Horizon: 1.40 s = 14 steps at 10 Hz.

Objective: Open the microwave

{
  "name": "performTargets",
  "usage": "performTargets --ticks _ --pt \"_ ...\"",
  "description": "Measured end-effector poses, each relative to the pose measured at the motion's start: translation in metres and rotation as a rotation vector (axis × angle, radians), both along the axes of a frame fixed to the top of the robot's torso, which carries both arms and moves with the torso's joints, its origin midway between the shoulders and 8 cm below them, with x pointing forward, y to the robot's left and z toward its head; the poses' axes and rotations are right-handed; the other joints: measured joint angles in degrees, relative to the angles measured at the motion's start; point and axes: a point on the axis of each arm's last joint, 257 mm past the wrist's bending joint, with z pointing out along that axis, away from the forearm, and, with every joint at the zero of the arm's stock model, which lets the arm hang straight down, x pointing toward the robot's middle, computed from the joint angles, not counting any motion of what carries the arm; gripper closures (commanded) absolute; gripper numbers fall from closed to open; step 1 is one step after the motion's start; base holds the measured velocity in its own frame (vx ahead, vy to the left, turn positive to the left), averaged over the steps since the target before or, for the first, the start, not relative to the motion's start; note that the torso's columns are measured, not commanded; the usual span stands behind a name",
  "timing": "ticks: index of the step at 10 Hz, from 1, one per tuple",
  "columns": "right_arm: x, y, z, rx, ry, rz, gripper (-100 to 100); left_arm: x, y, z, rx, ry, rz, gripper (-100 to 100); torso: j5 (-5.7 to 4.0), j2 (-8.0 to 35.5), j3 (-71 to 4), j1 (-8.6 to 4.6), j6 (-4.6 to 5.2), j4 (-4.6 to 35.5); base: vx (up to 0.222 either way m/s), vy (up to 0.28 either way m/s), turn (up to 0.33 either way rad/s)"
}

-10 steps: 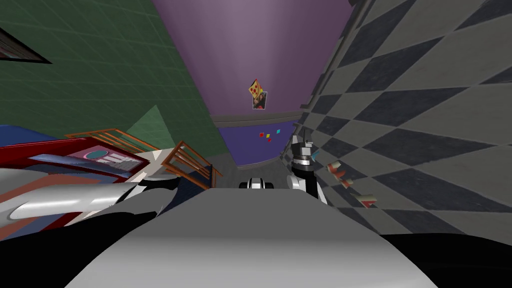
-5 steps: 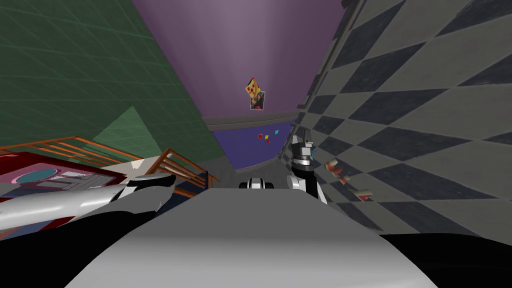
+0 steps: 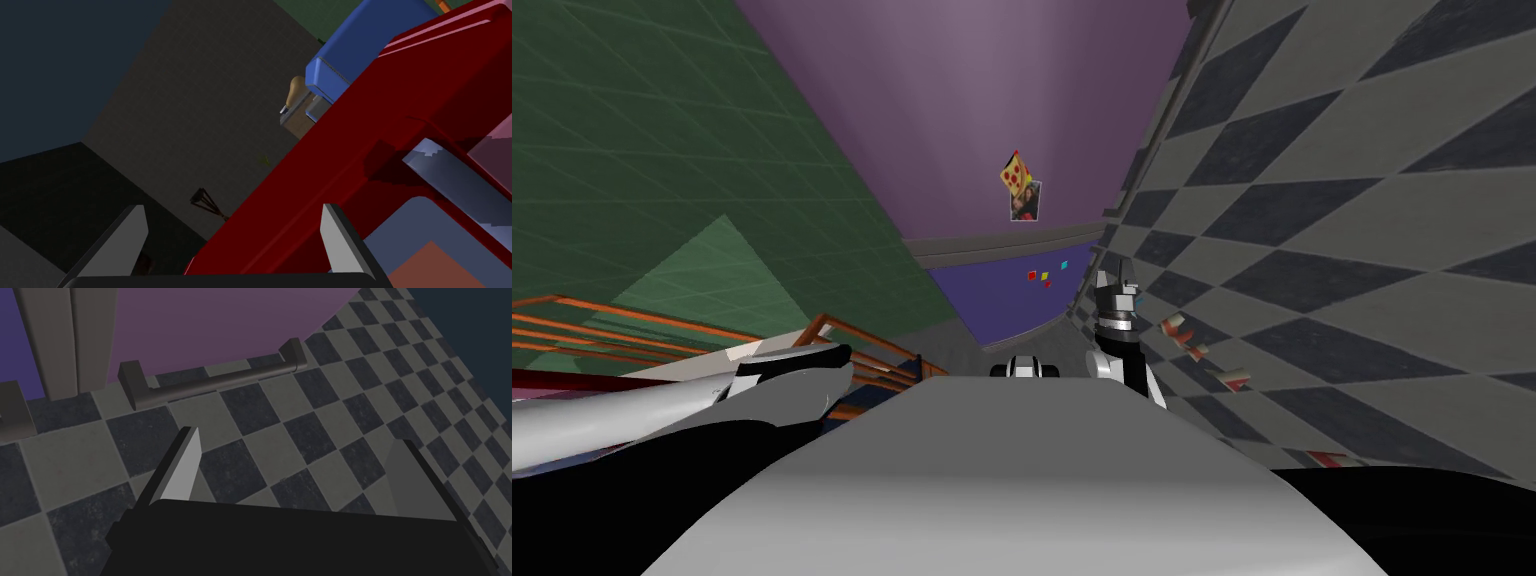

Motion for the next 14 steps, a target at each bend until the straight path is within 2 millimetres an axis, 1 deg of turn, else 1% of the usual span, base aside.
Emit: performTargets --ticks 1,2,3,5,7,8,9,10,11,12,13,14 --pt "0.0 0.0 0.0 0.0 0.0 0.0 0 -0.006 0.001 -0.014 -0.026 -0.019 0.007 -100 -0.01 0.02 0.03 -0.14 -0.06 0.01 0.051 0.085 -0.105" --pt "0.0 0.0 0.0 0.0 0.0 0.0 0 -0.014 -0.003 -0.029 -0.055 -0.044 0.017 -100 -0.05 0.05 0.04 -0.19 -0.02 0.02 0.048 0.059 -0.069" --pt "0.0 0.0 0.0 0.0 0.0 0.0 0 -0.017 -0.001 -0.037 -0.077 -0.062 0.02 -100 -0.08 0.05 0.03 -0.26 -0.03 0.02 0.045 0.059 -0.12" --pt "0.0 0.0 0.0 0.0 0.0 0.0 0 -0.023 0.005 -0.066 -0.137 -0.109 0.029 -100 -0.02 -0.01 0.0 -0.06 -0.01 0.0 0.047 0.08 -0.106" --pt "0.0 0.0 0.0 0.0 0.0 0.0 0 -0.032 0.006 -0.086 -0.177 -0.146 0.04 -100 -0.04 0.05 0.04 -0.16 -0.02 0.02 0.037 0.068 -0.075" --pt "0.0 0.0 0.0 0.0 0.0 0.0 0 -0.037 0.008 -0.101 -0.204 -0.169 0.045 -100 -0.03 0.05 0.04 -0.12 -0.02 0.01 0.022 0.075 -0.067" --pt "0.0 0.0 0.0 0.0 0.0 0.0 0 -0.042 0.005 -0.115 -0.224 -0.189 0.051 -100 -0.02 0.07 0.05 -0.12 -0.03 0.02 0.009 0.033 -0.013" --pt "0.0 0.0 0.0 0.0 0.0 0.0 0 -0.042 0.004 -0.117 -0.228 -0.192 0.051 -100 -0.08 0.09 0.06 -0.26 -0.03 0.03 -0.06 0.099 0.04" --pt "0.0 0.0 0.0 0.0 0.0 0.0 0 -0.041 0.005 -0.118 -0.229 -0.191 0.049 -100 -0.03 0.25 0.15 -0.02 -0.05 0.07 -0.038 0.064 0.003" --pt "0.0 0.0 0.0 0.0 0.0 0.0 0 -0.041 0.005 -0.117 -0.229 -0.191 0.048 100 -0.01 0.12 0.1 -0.15 -0.02 0.05 -0.005 0.009 -0.01" --pt "0.0 0.0 0.0 0.0 0.0 0.0 0 -0.04 0.005 -0.119 -0.231 -0.192 0.047 100 -0.12 -0.03 -0.02 -0.33 -0.07 -0.01 -0.058 -0.06 0.002" --pt "0.0 0.0 0.0 0.0 0.0 0.0 0 -0.03 0.009 -0.117 -0.223 -0.206 0.027 100 -0.05 -0.02 -0.11 -0.4 0.03 -0.17 -0.145 -0.172 -0.021"
